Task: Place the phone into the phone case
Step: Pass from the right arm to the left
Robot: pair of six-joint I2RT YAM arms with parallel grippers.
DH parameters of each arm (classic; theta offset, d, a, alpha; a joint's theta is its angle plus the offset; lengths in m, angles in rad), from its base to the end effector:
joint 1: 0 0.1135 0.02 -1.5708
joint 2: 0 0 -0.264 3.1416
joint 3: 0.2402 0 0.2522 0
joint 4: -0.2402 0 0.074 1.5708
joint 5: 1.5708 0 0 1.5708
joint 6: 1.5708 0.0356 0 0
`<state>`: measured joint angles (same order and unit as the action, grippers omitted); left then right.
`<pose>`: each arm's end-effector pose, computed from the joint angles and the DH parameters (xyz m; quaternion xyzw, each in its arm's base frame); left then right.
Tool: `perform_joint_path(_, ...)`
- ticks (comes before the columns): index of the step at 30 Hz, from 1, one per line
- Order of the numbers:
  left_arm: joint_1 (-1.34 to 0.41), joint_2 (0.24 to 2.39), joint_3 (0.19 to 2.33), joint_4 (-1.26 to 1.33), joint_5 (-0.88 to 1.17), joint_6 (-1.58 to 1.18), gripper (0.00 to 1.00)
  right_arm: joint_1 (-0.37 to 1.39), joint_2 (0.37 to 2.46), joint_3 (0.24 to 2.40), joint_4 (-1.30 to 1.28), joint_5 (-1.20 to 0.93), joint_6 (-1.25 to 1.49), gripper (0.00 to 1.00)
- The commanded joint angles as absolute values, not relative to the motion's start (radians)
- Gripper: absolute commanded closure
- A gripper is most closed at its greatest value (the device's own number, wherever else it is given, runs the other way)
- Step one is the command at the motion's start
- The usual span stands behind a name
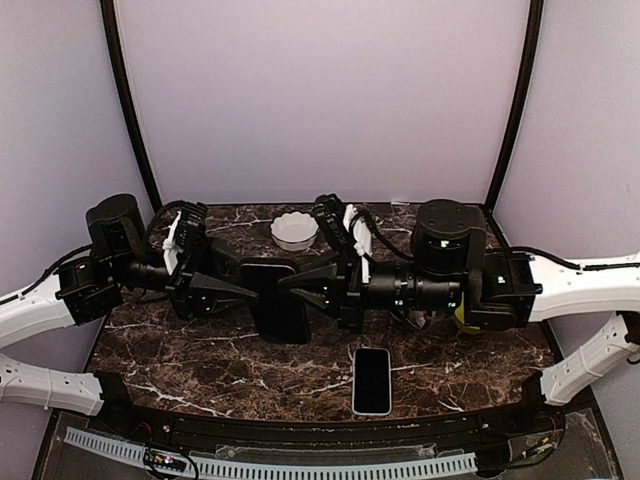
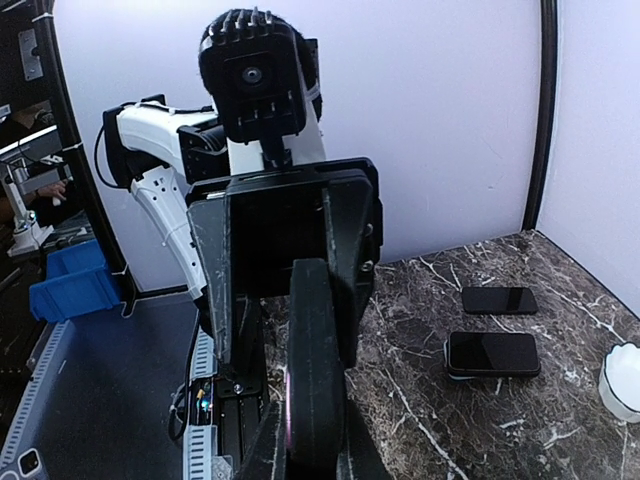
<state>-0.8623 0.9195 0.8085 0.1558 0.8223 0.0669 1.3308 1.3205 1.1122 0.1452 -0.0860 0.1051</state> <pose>0.1157 -0.1751 0.3604 0.5421 0.4369 -0.5112 0.5039 0.0721 0.3076 0.3704 -0.4430 0.5789 0.4734 0.4944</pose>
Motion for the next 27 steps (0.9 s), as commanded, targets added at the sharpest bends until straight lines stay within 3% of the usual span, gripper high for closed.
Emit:
perform_joint_path(1,-0.867,0.910,0.791,0.246,0.820,0.048,0.66,1.320,1.278,1.138,0.318,-0.096,0.138,1.00)
perform_joint_path(4,-0.874,0.910,0.779,0.256,0.807,0.046,0.74,1.319,1.267,1.139,0.348,-0.096,0.135,1.00)
perform_joint_path(11,-0.894,0.923,0.769,0.261,0.795,0.052,0.73,1.316,1.247,1.136,0.391,-0.104,0.124,1.00)
perform_joint_path(15,-0.903,0.931,0.771,0.260,0.802,0.046,0.97,1.316,1.257,1.143,0.384,-0.103,0.123,1.00)
perform_joint_path(19,-0.906,0.915,0.766,0.273,0.803,0.042,1.00,1.314,1.260,1.130,0.370,-0.086,0.126,1.00)
perform_joint_path(20,-0.906,0.911,0.761,0.279,0.797,0.039,1.00,1.314,1.261,1.125,0.360,-0.078,0.127,0.89)
perform_joint_path(22,-0.905,0.897,0.755,0.297,0.780,0.032,1.00,1.311,1.264,1.106,0.334,-0.072,0.132,0.52)
perform_joint_path(23,-0.905,0.889,0.752,0.300,0.777,0.031,1.00,1.311,1.265,1.093,0.322,-0.075,0.134,0.43)
perform_joint_path(25,-0.906,0.878,0.751,0.306,0.770,0.028,1.00,1.310,1.266,1.052,0.321,-0.078,0.150,0.37)
perform_joint_path(27,-0.905,0.868,0.746,0.316,0.764,0.022,1.00,1.310,1.267,1.008,0.341,-0.077,0.171,0.36)
